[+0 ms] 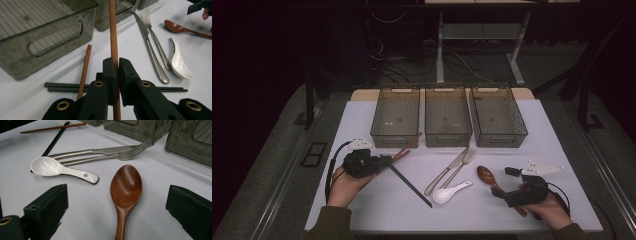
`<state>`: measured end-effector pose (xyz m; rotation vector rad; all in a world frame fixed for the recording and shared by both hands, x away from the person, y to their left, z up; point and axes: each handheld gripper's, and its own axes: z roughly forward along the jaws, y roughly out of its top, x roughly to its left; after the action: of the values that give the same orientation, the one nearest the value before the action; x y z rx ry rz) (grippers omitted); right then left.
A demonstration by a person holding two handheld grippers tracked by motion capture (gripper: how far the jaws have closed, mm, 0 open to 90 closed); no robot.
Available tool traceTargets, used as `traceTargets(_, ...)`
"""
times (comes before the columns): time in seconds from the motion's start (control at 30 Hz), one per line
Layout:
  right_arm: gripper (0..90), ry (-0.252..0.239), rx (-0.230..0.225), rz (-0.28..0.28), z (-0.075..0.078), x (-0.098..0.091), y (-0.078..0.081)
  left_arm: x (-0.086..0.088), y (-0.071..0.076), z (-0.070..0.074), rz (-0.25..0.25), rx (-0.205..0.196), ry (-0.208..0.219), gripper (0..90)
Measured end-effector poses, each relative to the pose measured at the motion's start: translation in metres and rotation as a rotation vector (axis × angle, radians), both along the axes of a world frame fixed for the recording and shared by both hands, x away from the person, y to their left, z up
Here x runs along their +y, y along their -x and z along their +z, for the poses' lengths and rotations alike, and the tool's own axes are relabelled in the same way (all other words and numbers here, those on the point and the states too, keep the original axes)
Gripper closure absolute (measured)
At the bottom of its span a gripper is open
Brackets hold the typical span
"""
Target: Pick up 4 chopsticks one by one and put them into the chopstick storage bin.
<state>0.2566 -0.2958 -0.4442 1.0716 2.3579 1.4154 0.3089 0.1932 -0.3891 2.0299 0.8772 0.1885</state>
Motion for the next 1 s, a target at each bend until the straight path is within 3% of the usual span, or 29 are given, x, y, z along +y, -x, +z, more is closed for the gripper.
traceTargets(0.4,4.0,0.0,0.0,-0.003,0.0,0.0,0.0,-0.01,-0.009,0.013,-0.012,-0.036,0.013,83.2)
traceTargets(1.0,4.0,-0.001,-0.002,0.004,0.0,0.001,0.0,-0.026,-0.041,0.027,-0.013,-0.078,0.01,83.1)
